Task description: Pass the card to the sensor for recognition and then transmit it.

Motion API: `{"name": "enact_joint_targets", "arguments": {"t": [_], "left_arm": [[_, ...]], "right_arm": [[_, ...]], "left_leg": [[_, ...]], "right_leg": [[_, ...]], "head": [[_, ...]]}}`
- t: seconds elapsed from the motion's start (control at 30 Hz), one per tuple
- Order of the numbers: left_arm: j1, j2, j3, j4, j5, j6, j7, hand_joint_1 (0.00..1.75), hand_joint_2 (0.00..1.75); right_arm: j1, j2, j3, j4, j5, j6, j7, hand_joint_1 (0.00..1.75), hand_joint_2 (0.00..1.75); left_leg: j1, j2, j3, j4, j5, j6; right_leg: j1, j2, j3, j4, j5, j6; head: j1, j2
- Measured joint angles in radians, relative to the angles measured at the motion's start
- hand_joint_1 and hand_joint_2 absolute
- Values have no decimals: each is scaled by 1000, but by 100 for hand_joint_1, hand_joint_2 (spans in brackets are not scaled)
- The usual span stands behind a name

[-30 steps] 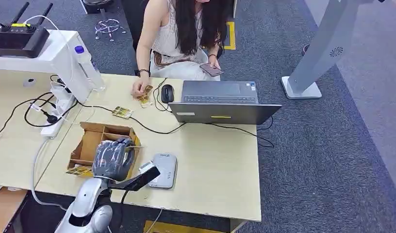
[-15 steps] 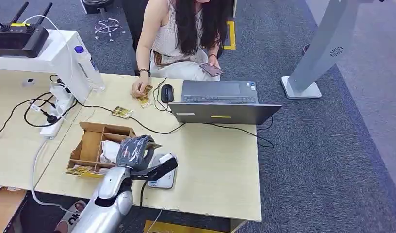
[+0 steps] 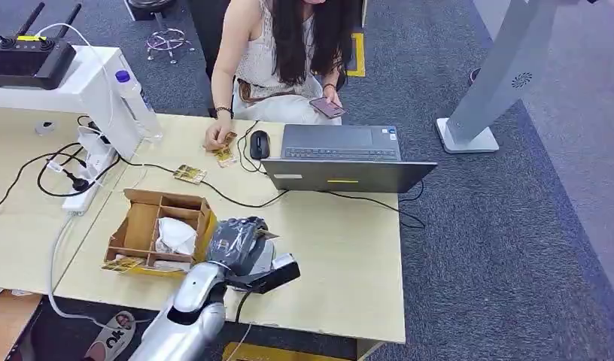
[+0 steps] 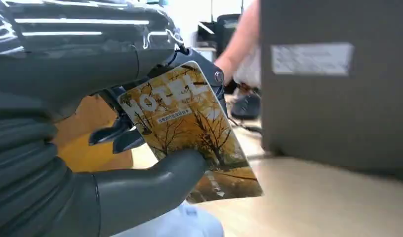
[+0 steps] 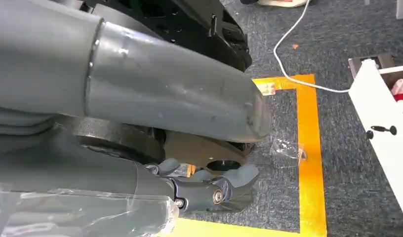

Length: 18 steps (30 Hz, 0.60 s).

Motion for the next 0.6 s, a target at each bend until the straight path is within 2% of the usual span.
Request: {"name": "enact_joint_targets", "arguments": {"t": [0.23,0.6], "left_arm": [[8,2,-75,19,1,-115,24,175,175],[-12,5,-114,69,16,-163,48,175,175]], "right_arm": [[0,0,-14,0,2,2,11,0,0],[-1,0,-21,0,5,1,18,0,0]], "left_leg": [[0,0,0,0,0,0],[0,0,0,0,0,0]], "right_leg": [[0,0,0,0,0,0],[0,0,0,0,0,0]], "head": [[0,0],[0,0]]}}
